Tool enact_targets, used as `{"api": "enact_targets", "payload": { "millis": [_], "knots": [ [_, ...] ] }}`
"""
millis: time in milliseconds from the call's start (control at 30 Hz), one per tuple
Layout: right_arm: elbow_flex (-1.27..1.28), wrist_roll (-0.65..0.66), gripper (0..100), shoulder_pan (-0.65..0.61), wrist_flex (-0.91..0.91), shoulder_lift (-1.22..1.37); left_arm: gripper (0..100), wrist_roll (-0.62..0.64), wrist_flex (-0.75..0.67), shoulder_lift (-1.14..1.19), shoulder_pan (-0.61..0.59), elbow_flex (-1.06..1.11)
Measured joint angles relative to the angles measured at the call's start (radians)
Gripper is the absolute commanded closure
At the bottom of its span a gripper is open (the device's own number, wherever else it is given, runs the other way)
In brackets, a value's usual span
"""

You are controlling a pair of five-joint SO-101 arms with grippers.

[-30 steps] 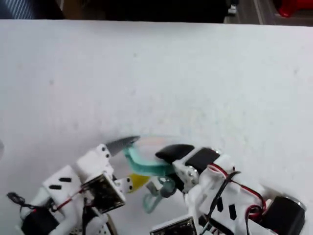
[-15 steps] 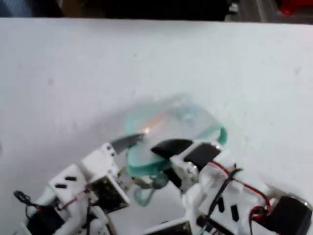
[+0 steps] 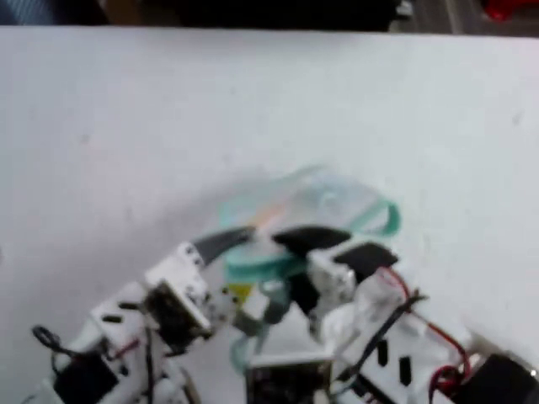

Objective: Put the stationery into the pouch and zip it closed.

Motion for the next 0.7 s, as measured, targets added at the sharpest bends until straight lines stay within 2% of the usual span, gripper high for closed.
{"api": "enact_targets", "payload": {
  "millis": [133, 233, 333, 567, 700],
  "knots": [
    [0.000, -0.173, 70.6, 0.080, -0.051, 0.002, 98, 0.009, -0.130, -0.011, 0.000, 0.074],
    [0.018, -0.264, 71.6, 0.117, -0.097, -0.018, 98, 0.020, -0.213, 0.003, -0.008, 0.158],
    [0.077, -0.281, 73.3, 0.133, -0.160, -0.017, 98, 0.025, -0.279, 0.005, -0.032, 0.224],
    [0.150, -0.304, 73.7, 0.207, -0.325, -0.006, 98, 0.068, -0.408, -0.015, -0.173, 0.350],
    [0.147, -0.448, 76.1, 0.244, -0.423, -0.049, 98, 0.083, -0.446, -0.017, -0.236, 0.377]
  ]
}}
